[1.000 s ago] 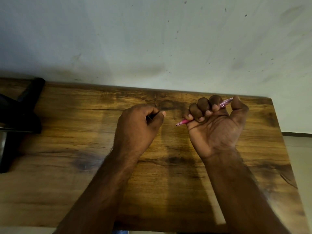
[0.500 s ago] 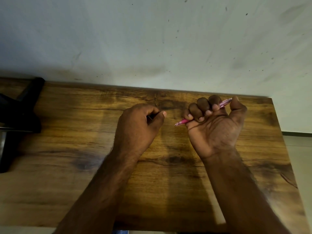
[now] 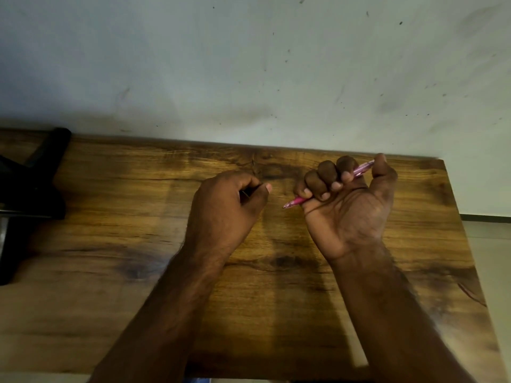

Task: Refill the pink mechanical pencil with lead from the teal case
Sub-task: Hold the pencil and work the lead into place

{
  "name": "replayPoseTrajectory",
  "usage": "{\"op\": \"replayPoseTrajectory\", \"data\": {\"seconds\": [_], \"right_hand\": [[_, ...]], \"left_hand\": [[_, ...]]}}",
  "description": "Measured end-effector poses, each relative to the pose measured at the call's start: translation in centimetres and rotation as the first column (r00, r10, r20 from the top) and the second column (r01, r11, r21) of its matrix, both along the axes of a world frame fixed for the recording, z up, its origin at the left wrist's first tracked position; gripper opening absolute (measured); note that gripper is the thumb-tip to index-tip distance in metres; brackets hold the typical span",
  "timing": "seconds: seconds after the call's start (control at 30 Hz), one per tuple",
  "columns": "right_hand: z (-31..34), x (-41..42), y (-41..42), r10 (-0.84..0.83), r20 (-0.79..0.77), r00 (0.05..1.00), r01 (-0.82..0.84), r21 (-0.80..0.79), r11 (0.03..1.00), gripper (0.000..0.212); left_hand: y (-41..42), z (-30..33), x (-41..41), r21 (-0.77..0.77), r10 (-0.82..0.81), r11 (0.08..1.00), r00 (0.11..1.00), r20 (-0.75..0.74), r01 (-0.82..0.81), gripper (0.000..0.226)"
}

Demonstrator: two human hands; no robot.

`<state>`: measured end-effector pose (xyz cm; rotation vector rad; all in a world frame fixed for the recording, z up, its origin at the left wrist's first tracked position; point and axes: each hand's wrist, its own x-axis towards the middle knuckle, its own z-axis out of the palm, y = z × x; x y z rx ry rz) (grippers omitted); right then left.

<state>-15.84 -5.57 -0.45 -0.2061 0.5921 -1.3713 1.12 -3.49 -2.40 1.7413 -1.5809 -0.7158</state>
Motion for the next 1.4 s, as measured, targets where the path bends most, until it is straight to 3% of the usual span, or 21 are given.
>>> {"op": "replayPoseTrajectory", "data": {"seconds": [1.4], "right_hand": [[0.11, 0.72, 0.34, 0.082, -0.066, 0.994, -0.079, 0.044, 0.996, 0.056]], "left_hand": [[0.05, 0.08, 0.09, 0.010, -0.013, 1.000, 1.000, -0.005, 0.014, 0.012]]}}
